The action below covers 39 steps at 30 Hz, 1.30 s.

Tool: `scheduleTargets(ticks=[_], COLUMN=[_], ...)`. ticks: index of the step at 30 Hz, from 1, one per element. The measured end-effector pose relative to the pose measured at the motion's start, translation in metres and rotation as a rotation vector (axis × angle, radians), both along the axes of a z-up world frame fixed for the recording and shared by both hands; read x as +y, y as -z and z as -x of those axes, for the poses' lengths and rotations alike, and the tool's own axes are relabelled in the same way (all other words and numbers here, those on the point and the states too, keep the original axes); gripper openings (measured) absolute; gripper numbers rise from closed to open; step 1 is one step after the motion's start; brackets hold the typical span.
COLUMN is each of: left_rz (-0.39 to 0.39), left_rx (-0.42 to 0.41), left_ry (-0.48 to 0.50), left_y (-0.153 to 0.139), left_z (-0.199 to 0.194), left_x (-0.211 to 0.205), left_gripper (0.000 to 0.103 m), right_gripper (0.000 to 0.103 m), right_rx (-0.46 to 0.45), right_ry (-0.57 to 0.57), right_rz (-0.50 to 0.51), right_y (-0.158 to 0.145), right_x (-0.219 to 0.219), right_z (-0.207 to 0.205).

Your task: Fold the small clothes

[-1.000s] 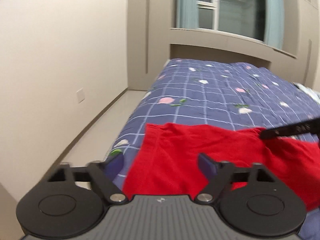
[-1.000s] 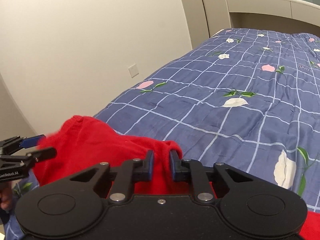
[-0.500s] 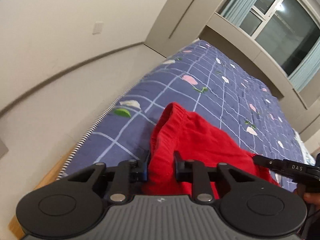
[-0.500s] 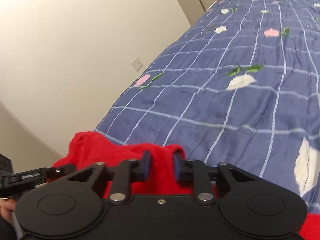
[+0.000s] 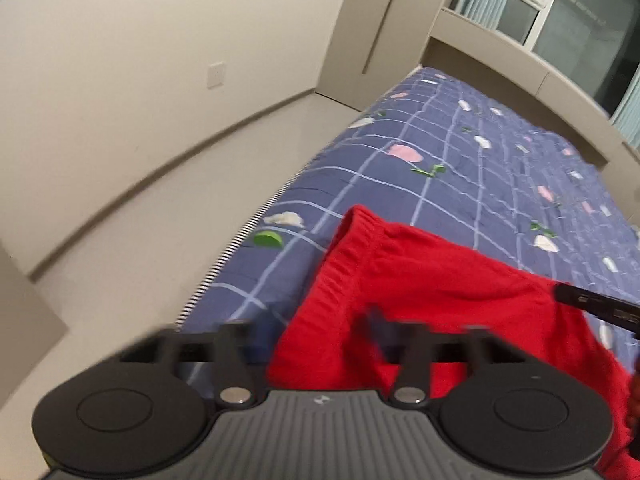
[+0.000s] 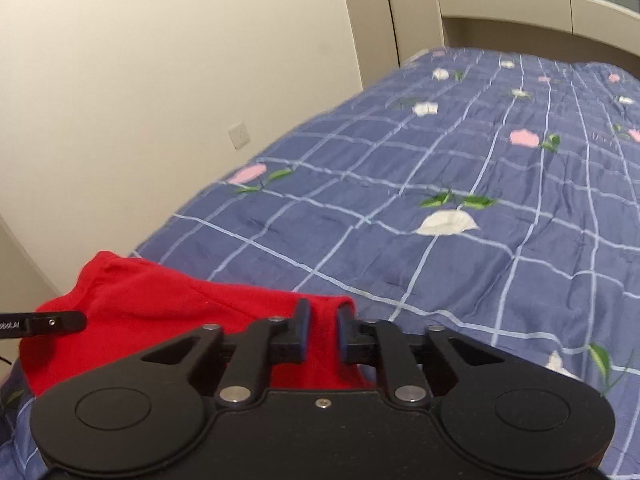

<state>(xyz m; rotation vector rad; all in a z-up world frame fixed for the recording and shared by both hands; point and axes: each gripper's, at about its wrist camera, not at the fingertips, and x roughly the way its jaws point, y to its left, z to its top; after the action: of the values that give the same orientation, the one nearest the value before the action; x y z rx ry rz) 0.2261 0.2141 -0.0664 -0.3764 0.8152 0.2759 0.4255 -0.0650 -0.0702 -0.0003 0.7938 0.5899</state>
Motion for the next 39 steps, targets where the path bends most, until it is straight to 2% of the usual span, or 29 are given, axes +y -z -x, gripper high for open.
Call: scheduleTargets(ticks=[1,3,4,5,6,8,10,12,14,16,19,22,25,28,33,35,39], left_rz=[-0.029,-0.089,-0.117,-0.149,-0.184,-0.247,-0.316,-0.383,-0.415,-0.383,-0.305,-0.318,-0.357,-0.372,-0.368,-0.341,-0.289], left_rx=[0.002,-0.003,-0.002,-0.001,-0.004,-0.015,0.016,0.092,0.137,0.124,0.146,0.173,0.194,0.183,0.106,0.071,0.018], left_ry=[-0.015,-0.006,0.01,0.022,0.032,0.077,0.122,0.135,0.147,0.132,0.089,0.058,0.02,0.025,0.087,0.137,0.274], left_y=[-0.004,-0.01,-0.012,-0.014,-0.015,-0.015,-0.007,0.003,0.014,0.015,0.013,0.011,0.006,-0.001,-0.018,-0.022,-0.026], left_z=[0.002,0.006,0.007,0.01,0.012,0.013,0.013,0.01,0.009,0.011,0.009,0.007,0.008,0.019,0.027,0.027,0.019], left_x=[-0.003,-0.013,-0.02,-0.029,-0.04,-0.06,-0.078,-0.09,-0.095,-0.092,-0.083,-0.087,-0.1,-0.119,-0.17,-0.195,-0.251], left_gripper=[0.091,0.093,0.094,0.099,0.102,0.102,0.102,0.102,0.102,0.103,0.103,0.102,0.102,0.102,0.102,0.102,0.102], right_gripper=[0.064,0.067,0.072,0.084,0.089,0.099,0.099,0.099,0.101,0.102,0.102,0.102,0.102,0.102,0.102,0.102,0.103], right_rx=[-0.033,-0.09,-0.111,-0.134,-0.157,-0.18,-0.159,-0.13,-0.109,-0.075,-0.058,-0.046,-0.076,-0.079,-0.083,-0.08,-0.119], right_ry=[0.002,-0.019,-0.02,-0.017,-0.014,-0.007,0.034,0.096,0.181,0.285,0.393,0.483,0.634,0.797,0.993,1.009,0.979], right_rz=[0.021,0.051,0.076,0.106,0.129,0.157,0.203,0.255,0.282,0.272,0.223,0.128,0.195,0.118,-0.05,-0.138,-0.167], right_y=[-0.004,-0.01,-0.011,-0.011,-0.011,-0.008,-0.001,0.008,0.014,0.017,0.017,0.013,0.01,0.006,0.011,0.018,0.023], right_x=[-0.004,-0.014,-0.018,-0.023,-0.028,-0.042,-0.06,-0.084,-0.12,-0.164,-0.228,-0.287,-0.33,-0.382,-0.441,-0.454,-0.455], right_z=[0.01,0.038,0.052,0.065,0.078,0.104,0.121,0.133,0.145,0.155,0.169,0.181,0.192,0.204,0.226,0.233,0.235])
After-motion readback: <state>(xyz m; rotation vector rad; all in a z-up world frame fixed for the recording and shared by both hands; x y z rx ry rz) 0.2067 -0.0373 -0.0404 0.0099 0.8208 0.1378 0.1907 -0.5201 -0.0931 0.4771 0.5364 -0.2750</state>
